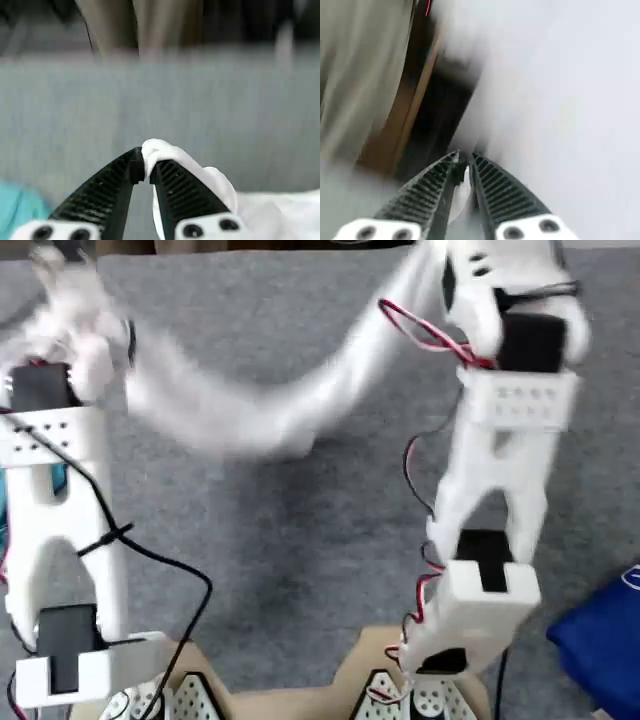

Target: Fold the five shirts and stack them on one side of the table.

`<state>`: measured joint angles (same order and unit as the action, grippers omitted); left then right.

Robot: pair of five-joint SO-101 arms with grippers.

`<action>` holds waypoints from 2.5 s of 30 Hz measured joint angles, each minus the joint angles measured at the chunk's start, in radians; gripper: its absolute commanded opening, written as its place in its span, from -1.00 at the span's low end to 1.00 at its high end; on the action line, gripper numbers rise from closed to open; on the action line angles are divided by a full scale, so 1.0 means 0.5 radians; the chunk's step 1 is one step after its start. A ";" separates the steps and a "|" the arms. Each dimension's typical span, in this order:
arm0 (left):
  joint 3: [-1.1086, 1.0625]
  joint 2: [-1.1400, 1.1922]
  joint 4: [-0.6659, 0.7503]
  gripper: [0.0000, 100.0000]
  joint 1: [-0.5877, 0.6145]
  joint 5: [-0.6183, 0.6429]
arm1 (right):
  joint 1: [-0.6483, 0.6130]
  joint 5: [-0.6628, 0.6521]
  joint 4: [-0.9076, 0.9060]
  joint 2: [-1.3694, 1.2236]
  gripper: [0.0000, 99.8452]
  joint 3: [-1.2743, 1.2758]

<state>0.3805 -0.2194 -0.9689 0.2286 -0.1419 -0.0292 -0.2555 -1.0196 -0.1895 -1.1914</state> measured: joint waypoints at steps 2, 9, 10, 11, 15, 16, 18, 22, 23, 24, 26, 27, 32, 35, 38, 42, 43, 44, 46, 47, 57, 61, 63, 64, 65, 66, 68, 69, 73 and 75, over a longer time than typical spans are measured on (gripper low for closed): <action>0.531 -0.117 -0.153 -0.96 0.169 0.138 | 0.012 0.043 -0.215 0.212 -0.99 -0.420; 1.513 -0.672 -1.452 -0.96 0.436 0.166 | 0.012 0.083 -1.427 1.188 -0.99 -0.387; 1.338 -0.678 -1.436 -0.96 0.436 0.169 | 0.012 0.083 -1.393 1.227 -0.99 -0.169; 1.105 -0.672 -1.405 -0.96 0.423 0.169 | 0.015 0.083 -1.338 1.249 -0.99 0.058; 0.288 -0.629 -1.224 -0.96 0.390 0.160 | 0.077 0.083 -1.062 1.270 -0.99 0.825; 0.129 -0.626 -1.169 -0.96 0.393 0.160 | 0.083 0.083 -0.988 1.280 -0.99 0.967; -0.141 -0.629 -1.053 -0.96 0.390 0.160 | 0.092 0.083 -0.829 1.283 -0.99 1.212; -0.525 -0.629 -0.786 -0.96 0.390 0.147 | 0.098 0.083 -0.549 1.283 -0.99 1.574; -0.595 -0.629 -0.715 -0.96 0.390 0.107 | 0.095 0.083 -0.482 1.277 -0.99 1.663; -0.678 -0.629 -0.641 -0.96 0.390 0.074 | 0.092 0.083 -0.411 1.270 -0.99 1.752; -0.847 -0.626 -0.473 -0.96 0.390 -0.009 | 0.117 0.068 -0.242 1.218 -0.99 1.933; -0.930 -0.611 -0.365 -0.96 0.390 -0.046 | 0.138 0.052 -0.144 1.166 -0.99 2.035; -1.298 -0.405 0.034 -0.96 0.390 -0.288 | 0.270 0.046 0.282 0.767 -0.99 2.311; -1.320 -0.193 0.083 -0.96 0.390 -0.411 | 0.304 0.046 0.292 0.482 -0.99 2.271; -1.298 0.089 0.092 -0.96 0.325 -0.543 | 0.301 0.043 0.206 0.178 -0.99 2.105; -0.982 0.531 -0.025 -0.96 0.255 -0.592 | 0.292 0.043 -0.052 -0.212 -0.99 1.663; -0.847 0.626 -0.126 -0.96 0.252 -0.592 | 0.279 0.043 -0.157 -0.292 -0.99 1.516; -0.697 0.703 -0.245 -0.96 0.249 -0.592 | 0.264 0.043 -0.273 -0.359 -0.99 1.366; -0.362 0.847 -0.525 -0.96 0.249 -0.589 | 0.245 0.043 -0.506 -0.482 -0.99 1.031; -0.178 0.908 -0.660 -0.96 0.249 -0.586 | 0.236 0.043 -0.611 -0.537 -0.99 0.868; 1.255 1.540 -1.053 -0.96 0.114 -0.230 | 0.104 0.043 -0.783 -1.169 -0.99 -0.193; 1.765 1.642 -1.019 -0.96 0.021 -0.064 | 0.068 0.068 -0.635 -1.169 -0.99 -0.601; 2.151 1.531 -1.255 -0.96 0.046 -0.049 | 0.077 0.132 -0.862 -0.939 -0.99 -0.786; 2.298 1.405 -1.390 -0.96 0.089 -0.040 | 0.117 0.178 -1.019 -0.740 -0.99 -0.795; 2.387 1.234 -1.482 -0.96 0.157 -0.031 | 0.169 0.233 -1.181 -0.500 -0.99 -0.767; 2.409 1.043 -1.519 -0.96 0.236 -0.025 | 0.230 0.276 -1.326 -0.258 -0.99 -0.706; 2.259 0.678 -1.531 -0.96 0.356 -0.025 | 0.279 0.298 -1.427 0.203 -0.99 -0.491; 2.050 0.555 -1.531 -0.96 0.353 -0.043 | 0.273 0.298 -1.415 0.353 -0.99 -0.338; 1.028 0.427 -1.363 -0.96 0.298 -0.101 | 0.282 0.298 -1.126 0.470 -0.99 0.463; 0.525 0.466 -1.197 -0.96 0.270 -0.104 | 0.276 0.298 -0.954 0.451 -0.99 0.850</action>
<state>0.6429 0.0138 -1.5673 0.3636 -0.1941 0.1089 -0.1066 -1.4968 0.0361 -0.7664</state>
